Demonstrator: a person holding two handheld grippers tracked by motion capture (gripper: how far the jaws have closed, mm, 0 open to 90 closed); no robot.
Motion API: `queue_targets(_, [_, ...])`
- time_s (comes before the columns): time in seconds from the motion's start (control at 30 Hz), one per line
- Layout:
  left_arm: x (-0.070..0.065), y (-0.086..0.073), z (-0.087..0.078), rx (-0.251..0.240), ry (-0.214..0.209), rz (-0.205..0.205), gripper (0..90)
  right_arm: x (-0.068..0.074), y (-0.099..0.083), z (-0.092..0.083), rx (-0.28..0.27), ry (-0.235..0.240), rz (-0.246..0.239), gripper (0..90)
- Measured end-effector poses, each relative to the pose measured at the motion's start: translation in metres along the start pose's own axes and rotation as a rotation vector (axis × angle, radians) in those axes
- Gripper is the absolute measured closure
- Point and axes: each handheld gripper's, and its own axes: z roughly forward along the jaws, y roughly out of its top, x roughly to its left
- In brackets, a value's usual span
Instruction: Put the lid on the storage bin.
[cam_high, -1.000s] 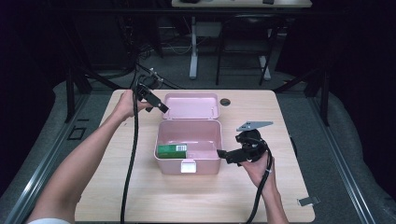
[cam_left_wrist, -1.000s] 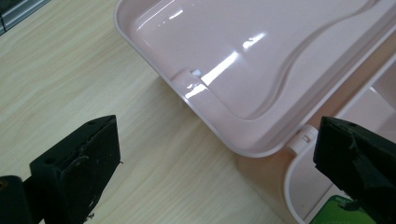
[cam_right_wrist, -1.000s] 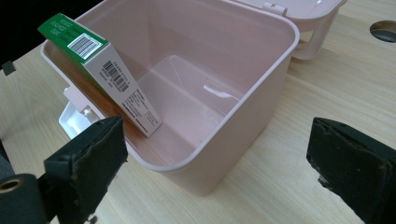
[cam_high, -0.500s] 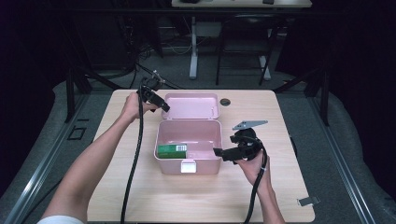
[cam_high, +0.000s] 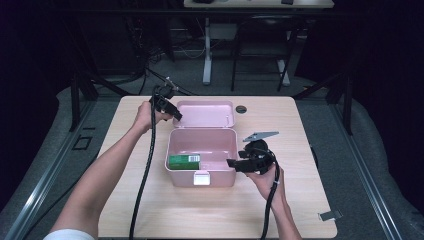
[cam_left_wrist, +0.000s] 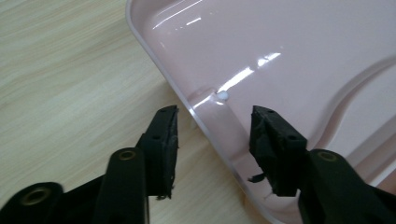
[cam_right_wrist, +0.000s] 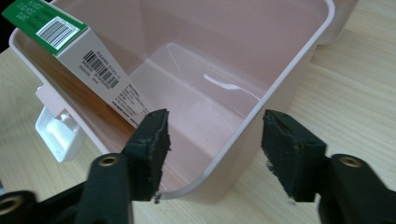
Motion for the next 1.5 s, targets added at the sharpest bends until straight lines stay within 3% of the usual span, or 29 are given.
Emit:
queue_targets(0.17, [0.002,0.002,0.001,-0.016,0.029,-0.007,56.0,0.0,-0.001,0.004,0.013,-0.029,0.006,51.7])
queue_targets(0.37, [0.008,0.007,0.008,-0.052,0.034,-0.065,51.7,-0.001,-0.003,0.005,0.012,-0.037,0.007,55.0])
queue_targets(0.43, [0.007,0.01,0.01,-0.057,0.042,-0.065,50.5,0.0,-0.003,0.005,0.014,-0.042,0.005,55.3])
queue_targets(0.63, [0.003,0.02,0.016,-0.059,0.117,-0.048,53.8,0.001,-0.003,0.006,0.016,-0.048,0.003,55.4])
queue_targets(0.8, [0.006,0.021,0.021,-0.066,0.155,-0.052,62.4,0.001,-0.003,0.006,0.018,-0.053,0.0,55.4])
queue_targets(1.03, [0.009,0.02,0.023,-0.074,0.155,-0.071,73.8,0.001,-0.004,0.007,0.014,-0.055,0.006,55.4])
queue_targets(1.23, [0.007,0.02,0.022,-0.084,0.171,-0.083,75.7,0.001,-0.006,0.01,0.006,-0.056,0.015,55.2])
queue_targets(1.3, [0.005,0.02,0.021,-0.096,0.177,-0.076,76.1,0.001,-0.007,0.015,0.031,-0.07,0.013,53.6])
queue_targets(1.4, [0.005,0.019,0.016,-0.112,0.174,-0.07,76.0,-0.002,-0.009,0.014,-0.003,-0.052,0.042,55.7])
queue_targets(1.5, [0.005,0.018,0.013,-0.138,0.165,-0.07,76.2,-0.001,-0.009,0.014,-0.003,-0.064,0.039,56.5])
